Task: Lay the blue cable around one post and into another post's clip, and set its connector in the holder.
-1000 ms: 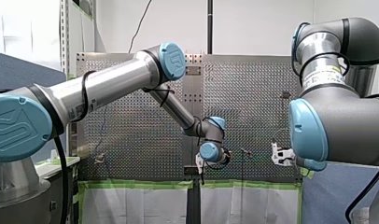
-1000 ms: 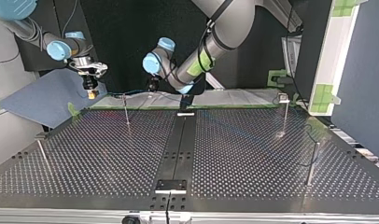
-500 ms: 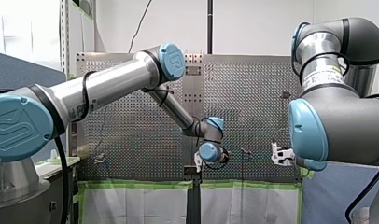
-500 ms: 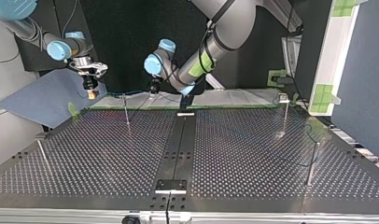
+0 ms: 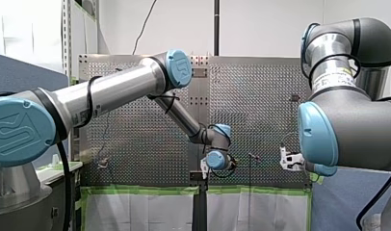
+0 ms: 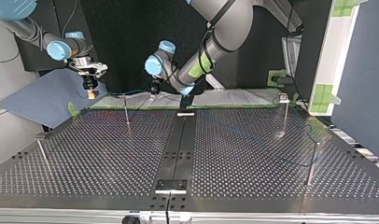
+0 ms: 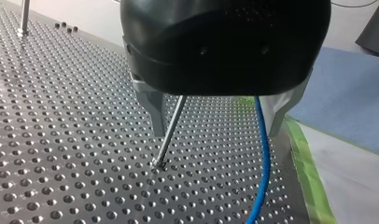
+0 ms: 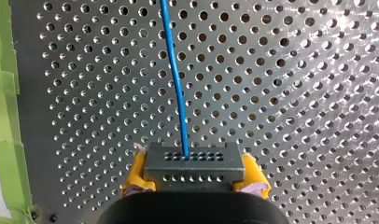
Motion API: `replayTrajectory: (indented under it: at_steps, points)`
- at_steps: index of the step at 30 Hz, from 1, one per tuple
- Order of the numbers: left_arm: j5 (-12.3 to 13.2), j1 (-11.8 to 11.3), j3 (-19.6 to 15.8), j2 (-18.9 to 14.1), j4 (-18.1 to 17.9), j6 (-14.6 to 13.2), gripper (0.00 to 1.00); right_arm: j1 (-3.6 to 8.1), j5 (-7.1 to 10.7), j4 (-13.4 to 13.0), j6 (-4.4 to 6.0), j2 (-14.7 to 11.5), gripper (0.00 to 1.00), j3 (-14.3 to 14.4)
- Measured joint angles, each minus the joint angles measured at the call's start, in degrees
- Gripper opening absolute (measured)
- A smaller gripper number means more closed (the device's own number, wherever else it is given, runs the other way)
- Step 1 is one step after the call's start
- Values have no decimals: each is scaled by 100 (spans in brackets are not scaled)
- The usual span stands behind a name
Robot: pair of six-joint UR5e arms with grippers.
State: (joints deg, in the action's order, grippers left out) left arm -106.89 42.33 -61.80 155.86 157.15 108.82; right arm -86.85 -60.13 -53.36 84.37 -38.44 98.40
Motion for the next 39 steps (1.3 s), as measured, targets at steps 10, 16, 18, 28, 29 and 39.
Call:
replayTrajectory:
  at_steps: [10, 16, 18, 28, 29, 39]
  points:
    - [-88, -37, 11, 1, 61, -36, 100, -4, -8, 0, -4, 0, 0, 0]
    - [-90, -54, 10, 1, 48, -93, 66, -3, -9, 0, -4, 1, 0, 0]
    - [-90, -54, 8, 1, 18, -137, 36, -3, -10, 0, -3, 1, 0, 0]
    - [55, -58, 4, 0, -42, -242, 7, -11, -9, -2, -1, 1, 0, 0]
    - [58, -58, 4, 1, -42, -239, 2, -10, -10, -2, -1, 1, 0, 0]
    - [82, -58, -7, 0, -19, -205, 2, 10, -23, -2, 0, 0, 0, 0]
